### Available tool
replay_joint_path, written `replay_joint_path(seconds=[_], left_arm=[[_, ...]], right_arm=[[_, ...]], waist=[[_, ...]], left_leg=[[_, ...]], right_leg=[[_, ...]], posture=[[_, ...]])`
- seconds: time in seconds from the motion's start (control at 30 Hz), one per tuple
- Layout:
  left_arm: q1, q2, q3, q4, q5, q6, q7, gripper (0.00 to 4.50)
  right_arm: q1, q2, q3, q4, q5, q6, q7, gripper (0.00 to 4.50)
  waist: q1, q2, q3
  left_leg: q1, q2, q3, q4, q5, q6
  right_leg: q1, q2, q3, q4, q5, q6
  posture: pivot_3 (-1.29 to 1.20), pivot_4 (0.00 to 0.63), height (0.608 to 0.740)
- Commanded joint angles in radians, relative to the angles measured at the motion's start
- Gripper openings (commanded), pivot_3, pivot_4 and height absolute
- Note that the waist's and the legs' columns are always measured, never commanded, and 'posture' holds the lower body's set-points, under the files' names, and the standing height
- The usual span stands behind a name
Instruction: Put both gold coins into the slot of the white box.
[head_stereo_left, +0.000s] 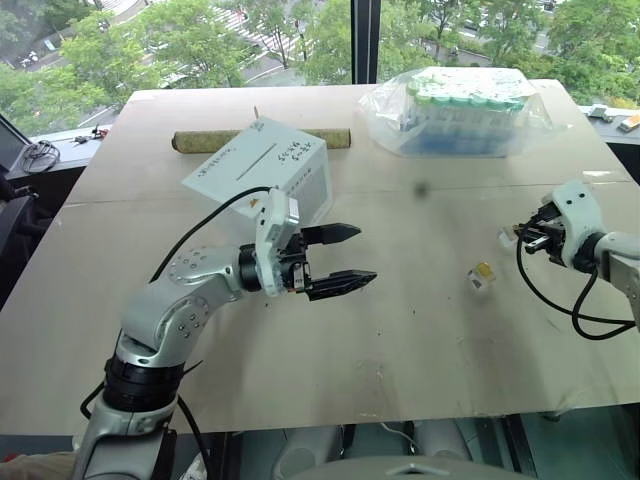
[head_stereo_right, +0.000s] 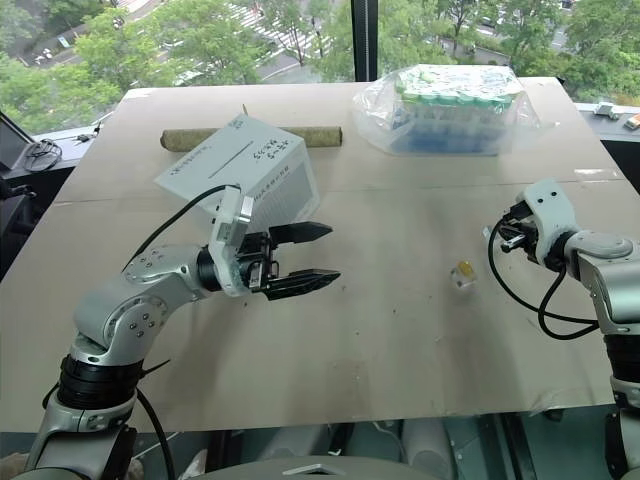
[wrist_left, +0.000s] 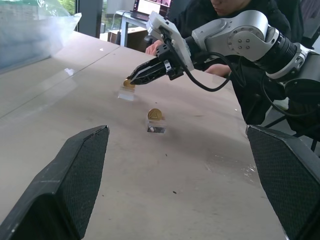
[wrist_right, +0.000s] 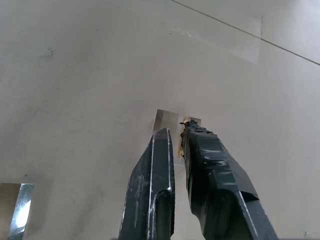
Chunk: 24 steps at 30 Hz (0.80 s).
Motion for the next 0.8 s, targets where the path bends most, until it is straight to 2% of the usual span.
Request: replay_joint_path(seconds=[0.03,0.8], left_arm=[[0.006,0.008,0.018,-0.042,-0.011,-0.019,-0.009,4.50],[0.026,0.016,0.018,-0.039,-0.007,-0.036,-0.028,4.50]], right_arm=[[-0.009,-0.017,-0.031,-0.054,0.008,0.020,0.003,0.50],[-0.004,-0.019,-0.024,-0.053,-0.018,0.028,-0.017,0.50]], waist=[[0.000,0.000,0.000],[0.000,0.000,0.000]], left_leg=[[0.000,0.000,0.000,0.000,0.000,0.000],[0.000,0.000,0.000,0.000,0.000,0.000]], right_leg=[[0.000,0.000,0.000,0.000,0.000,0.000],[0.000,0.000,0.000,0.000,0.000,0.000]], posture=[[0.00,0.150,0.740],[0.00,0.150,0.740]])
